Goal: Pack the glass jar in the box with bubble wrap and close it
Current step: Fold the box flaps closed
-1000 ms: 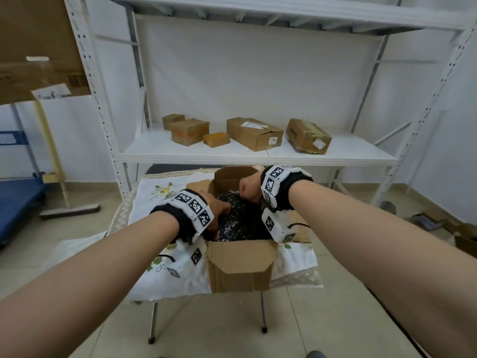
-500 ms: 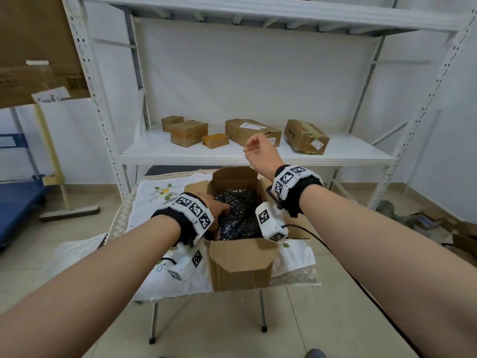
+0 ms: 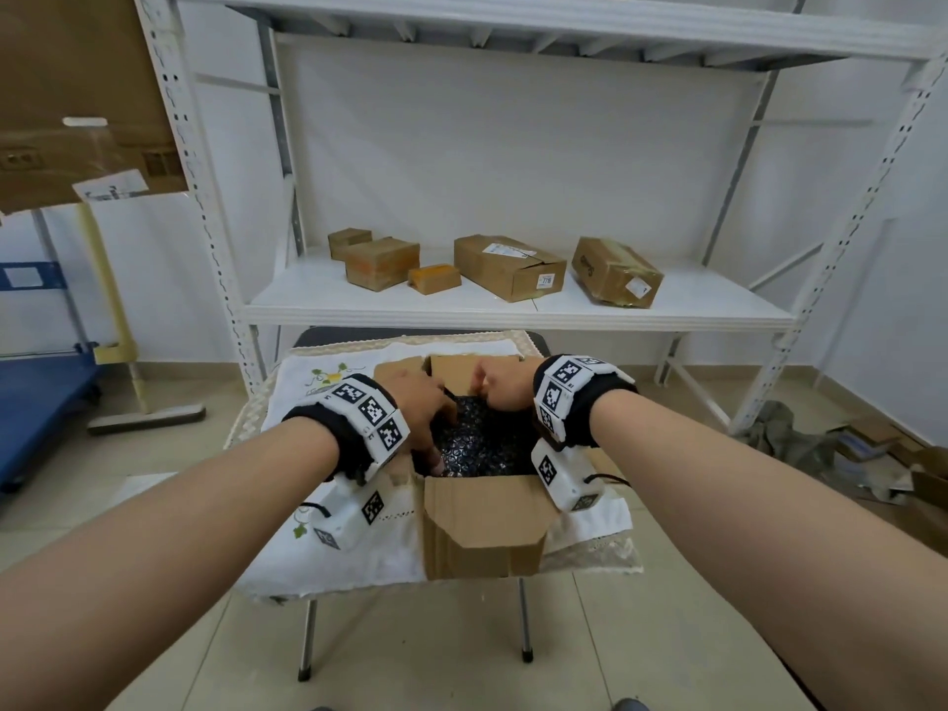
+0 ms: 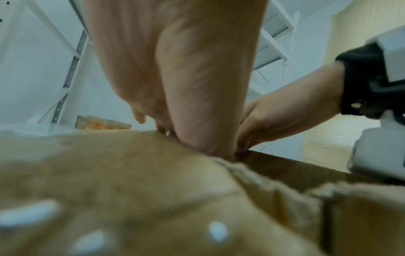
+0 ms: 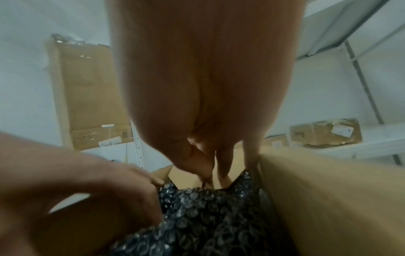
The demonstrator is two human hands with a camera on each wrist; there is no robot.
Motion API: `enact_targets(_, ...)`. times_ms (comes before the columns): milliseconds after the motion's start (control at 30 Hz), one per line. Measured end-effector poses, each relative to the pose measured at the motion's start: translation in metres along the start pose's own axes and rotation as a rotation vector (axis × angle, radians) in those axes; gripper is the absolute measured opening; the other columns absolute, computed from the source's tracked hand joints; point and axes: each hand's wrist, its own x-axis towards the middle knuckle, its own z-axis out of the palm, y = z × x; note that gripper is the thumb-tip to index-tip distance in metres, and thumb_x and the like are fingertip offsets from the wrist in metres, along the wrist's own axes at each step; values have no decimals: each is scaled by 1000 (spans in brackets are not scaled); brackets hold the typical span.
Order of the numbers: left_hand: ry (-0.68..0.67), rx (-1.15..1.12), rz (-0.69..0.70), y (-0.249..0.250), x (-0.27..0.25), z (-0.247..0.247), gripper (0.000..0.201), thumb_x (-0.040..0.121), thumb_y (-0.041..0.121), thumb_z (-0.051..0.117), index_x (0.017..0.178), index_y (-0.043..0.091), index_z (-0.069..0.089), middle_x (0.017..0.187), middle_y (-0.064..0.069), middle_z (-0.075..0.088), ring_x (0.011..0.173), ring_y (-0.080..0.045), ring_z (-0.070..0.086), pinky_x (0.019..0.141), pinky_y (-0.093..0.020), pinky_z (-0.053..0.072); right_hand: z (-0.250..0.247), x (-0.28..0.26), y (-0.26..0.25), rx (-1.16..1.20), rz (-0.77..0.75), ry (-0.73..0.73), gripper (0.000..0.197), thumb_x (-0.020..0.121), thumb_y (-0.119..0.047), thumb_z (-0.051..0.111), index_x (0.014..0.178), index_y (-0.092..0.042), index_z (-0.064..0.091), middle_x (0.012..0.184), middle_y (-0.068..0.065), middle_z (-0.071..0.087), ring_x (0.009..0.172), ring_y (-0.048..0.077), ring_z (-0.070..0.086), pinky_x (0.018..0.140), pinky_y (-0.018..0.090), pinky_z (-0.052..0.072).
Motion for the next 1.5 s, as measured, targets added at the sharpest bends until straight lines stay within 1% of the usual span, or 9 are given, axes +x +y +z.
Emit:
enact_targets(133,161,-307,104,2,-27,-20,65,66,62,77,118,30,56,120,6,49,111,-16,51,92,-34,45,-2,-4,-1,-44,-17,0,36,93,-9,51,128,-15,54,126,6,58,117,24,55,90,29,42)
enact_targets(400,-259,-243,221,17,-57,-15,106,55,52,89,146,40,35,155,16,20,145,-12,18,121,-38,19,-8,-10,9,190,-29,-61,34,95,2,44,128,4,54,110,4,51,101,16,47,75,23,43)
enact_targets(533,-203,-376,226,14,-58,-15,98,66,43,86,147,36,31,150,12,31,138,-10,30,116,-33,28,-8,-6,14,221,-17,-73,17,98,-21,52,113,-13,49,115,7,53,103,19,48,91,29,40)
enact_targets(600,-207,-469,224,9,-58,-19,94,71,42,82,147,36,29,151,13,31,135,-7,31,116,-34,28,-15,-7,17,326,-8,-138,32,101,-36,46,115,-7,51,120,12,54,109,24,51,88,30,39)
enact_targets(700,-191,-564,208,-1,-56,-26,95,69,46,77,149,36,26,152,13,30,137,-9,30,111,-31,29,-24,-14,27,600,37,-235,62,98,-60,32,140,-16,43,154,8,39,145,24,30,116,41,25)
enact_targets(933,-17,-534,80,-6,-34,-37,114,70,49,82,155,35,7,161,12,12,147,-14,16,116,-31,20,-26,-10,40,810,12,-230,67,91,-74,23,118,-22,55,148,15,46,144,26,31,121,47,17)
enact_targets(1133,-176,-265,-29,7,4,-33,128,50,73,79,153,39,12,162,8,17,148,-21,18,120,-46,20,-30,-8,48,734,-1,-61,50,99,-54,39,125,-14,54,140,11,54,134,24,45,117,41,28)
enact_targets(1267,-210,-231,-44,10,12,-32,125,56,70,79,154,37,9,164,11,1,151,-22,10,121,-47,14,-32,-17,75,480,133,195,30,97,-25,56,113,0,64,111,10,58,116,32,57,87,30,46)
enact_targets(1500,-179,-190,-99,13,7,-24,125,55,68,80,155,37,10,163,15,-1,150,-24,10,121,-46,16,-30,-37,69,416,309,232,55,95,-19,53,145,-7,32,137,17,50,118,32,55,95,40,51)
